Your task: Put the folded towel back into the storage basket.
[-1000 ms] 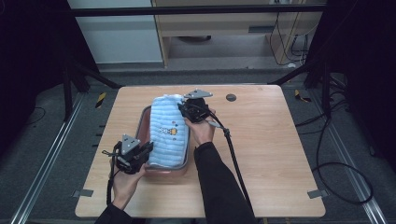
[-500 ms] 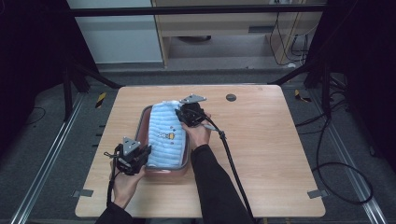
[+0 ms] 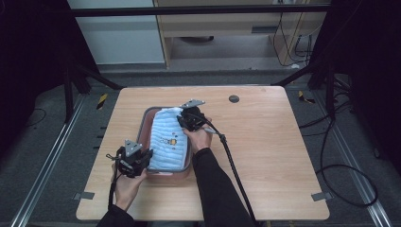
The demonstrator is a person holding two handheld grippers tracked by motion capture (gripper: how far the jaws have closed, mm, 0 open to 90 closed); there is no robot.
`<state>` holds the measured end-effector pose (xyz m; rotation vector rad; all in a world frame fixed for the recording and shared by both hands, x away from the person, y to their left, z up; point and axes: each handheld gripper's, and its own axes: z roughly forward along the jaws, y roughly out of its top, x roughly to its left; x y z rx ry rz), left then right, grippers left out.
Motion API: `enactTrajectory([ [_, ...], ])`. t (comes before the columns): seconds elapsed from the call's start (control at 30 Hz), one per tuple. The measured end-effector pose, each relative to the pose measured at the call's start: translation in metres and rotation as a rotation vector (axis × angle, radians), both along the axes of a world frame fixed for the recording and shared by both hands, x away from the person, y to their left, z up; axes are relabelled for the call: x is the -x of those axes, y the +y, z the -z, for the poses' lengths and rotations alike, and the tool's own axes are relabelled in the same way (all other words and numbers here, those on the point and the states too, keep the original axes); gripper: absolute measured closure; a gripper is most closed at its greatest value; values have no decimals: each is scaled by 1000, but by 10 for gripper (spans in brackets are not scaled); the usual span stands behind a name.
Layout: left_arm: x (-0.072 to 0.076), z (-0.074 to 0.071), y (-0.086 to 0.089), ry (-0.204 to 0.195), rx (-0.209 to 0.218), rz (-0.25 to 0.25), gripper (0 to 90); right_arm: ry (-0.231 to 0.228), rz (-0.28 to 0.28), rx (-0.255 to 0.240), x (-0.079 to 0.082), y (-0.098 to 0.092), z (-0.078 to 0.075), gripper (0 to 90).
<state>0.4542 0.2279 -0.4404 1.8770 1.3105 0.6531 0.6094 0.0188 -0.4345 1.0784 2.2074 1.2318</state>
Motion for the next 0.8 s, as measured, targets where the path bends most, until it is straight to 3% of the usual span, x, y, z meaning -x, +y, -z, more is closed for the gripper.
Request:
enactTrajectory([
  [0.1, 0, 0, 1, -2, 5, -7, 788, -5, 5, 20, 0, 0, 2, 717],
  [0.37, 2, -8, 6, -36, 29, -23, 710, -40, 19, -21, 5, -8, -10, 630],
  [0.57, 7, -19, 12, -74, 58, -5, 654, -82, 22, -61, 14, -21, -25, 571],
  [0.8, 9, -27, 18, -100, 79, 35, 581, -129, 46, -112, 29, -48, -41, 376],
])
